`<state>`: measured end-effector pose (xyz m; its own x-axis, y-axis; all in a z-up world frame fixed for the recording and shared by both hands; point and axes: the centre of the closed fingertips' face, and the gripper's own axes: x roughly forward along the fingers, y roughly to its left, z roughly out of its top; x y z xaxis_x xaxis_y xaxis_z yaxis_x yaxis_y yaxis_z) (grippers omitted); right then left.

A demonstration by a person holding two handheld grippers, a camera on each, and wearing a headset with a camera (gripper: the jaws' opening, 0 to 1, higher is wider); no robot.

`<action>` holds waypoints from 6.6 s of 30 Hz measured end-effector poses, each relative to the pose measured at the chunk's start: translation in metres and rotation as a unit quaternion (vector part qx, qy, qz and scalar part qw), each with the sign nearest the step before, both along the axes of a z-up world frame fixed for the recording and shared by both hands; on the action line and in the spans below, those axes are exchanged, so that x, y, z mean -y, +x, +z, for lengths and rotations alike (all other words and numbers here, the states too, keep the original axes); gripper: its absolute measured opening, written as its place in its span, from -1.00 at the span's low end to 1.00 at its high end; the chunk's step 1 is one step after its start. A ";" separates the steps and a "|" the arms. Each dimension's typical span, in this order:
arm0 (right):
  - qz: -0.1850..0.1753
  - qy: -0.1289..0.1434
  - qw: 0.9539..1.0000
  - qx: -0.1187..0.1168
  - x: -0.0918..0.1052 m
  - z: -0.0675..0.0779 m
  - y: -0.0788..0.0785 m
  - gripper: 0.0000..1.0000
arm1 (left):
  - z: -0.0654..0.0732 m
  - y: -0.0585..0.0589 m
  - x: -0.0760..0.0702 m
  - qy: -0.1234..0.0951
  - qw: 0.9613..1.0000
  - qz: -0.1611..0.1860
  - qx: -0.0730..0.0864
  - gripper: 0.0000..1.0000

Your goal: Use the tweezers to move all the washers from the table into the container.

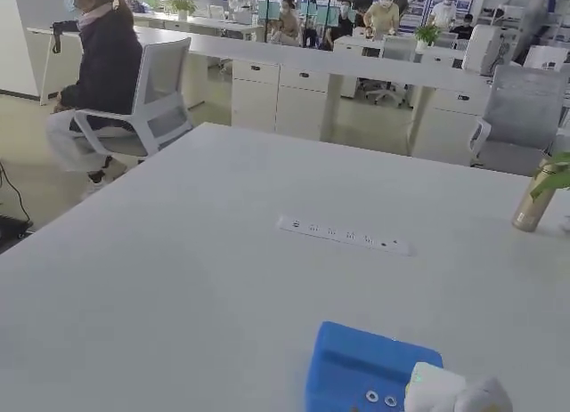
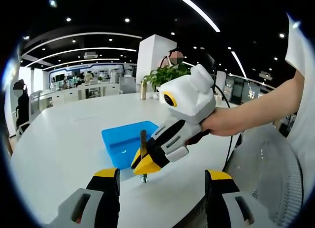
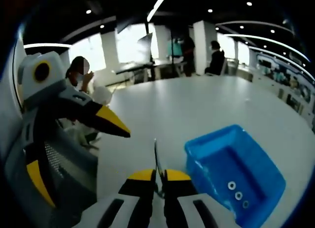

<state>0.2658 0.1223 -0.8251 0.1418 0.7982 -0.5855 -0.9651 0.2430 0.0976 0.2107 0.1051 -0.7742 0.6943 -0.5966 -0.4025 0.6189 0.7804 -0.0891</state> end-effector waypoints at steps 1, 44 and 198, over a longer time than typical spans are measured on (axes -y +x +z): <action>-0.006 -0.001 1.000 -0.005 0.001 -0.001 0.004 -0.94 | 0.000 0.000 0.000 0.000 1.000 0.000 0.001 0.40; -0.212 0.105 0.961 -0.143 0.025 0.040 0.118 -0.94 | -0.001 0.000 -0.001 0.002 1.000 0.002 -0.002 0.39; -0.115 0.010 0.992 -0.044 -0.008 0.006 0.107 -0.93 | -0.005 -0.004 0.001 0.008 1.000 -0.008 -0.018 0.27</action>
<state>0.3728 0.1300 -0.8188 0.2709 0.7619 -0.5883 -0.8714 0.4538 0.1864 0.2067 0.1043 -0.7790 0.6703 -0.6004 -0.4361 0.6275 0.7723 -0.0989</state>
